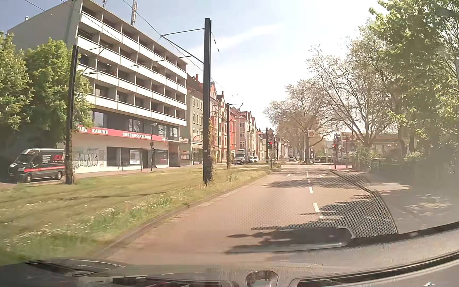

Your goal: Follow the waypoints while adhering to traffic rules and regulations

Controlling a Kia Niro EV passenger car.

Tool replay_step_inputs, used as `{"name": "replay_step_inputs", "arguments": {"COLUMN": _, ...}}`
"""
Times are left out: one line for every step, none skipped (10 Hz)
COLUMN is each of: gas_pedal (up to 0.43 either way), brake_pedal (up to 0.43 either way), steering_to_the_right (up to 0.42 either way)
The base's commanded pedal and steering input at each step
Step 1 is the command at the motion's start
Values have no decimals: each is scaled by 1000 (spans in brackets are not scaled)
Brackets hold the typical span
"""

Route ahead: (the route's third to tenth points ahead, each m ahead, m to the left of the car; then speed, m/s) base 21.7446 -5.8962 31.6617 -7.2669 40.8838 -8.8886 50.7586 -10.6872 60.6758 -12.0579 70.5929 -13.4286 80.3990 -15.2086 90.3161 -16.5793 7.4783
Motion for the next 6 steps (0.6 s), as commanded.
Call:
{"name": "replay_step_inputs", "arguments": {"gas_pedal": 0, "brake_pedal": 0, "steering_to_the_right": 65}}
{"name": "replay_step_inputs", "arguments": {"gas_pedal": 0, "brake_pedal": 0, "steering_to_the_right": 65}}
{"name": "replay_step_inputs", "arguments": {"gas_pedal": 0, "brake_pedal": 0, "steering_to_the_right": 65}}
{"name": "replay_step_inputs", "arguments": {"gas_pedal": 0, "brake_pedal": 0, "steering_to_the_right": 65}}
{"name": "replay_step_inputs", "arguments": {"gas_pedal": 0, "brake_pedal": 0, "steering_to_the_right": 63}}
{"name": "replay_step_inputs", "arguments": {"gas_pedal": 0, "brake_pedal": 0, "steering_to_the_right": 62}}
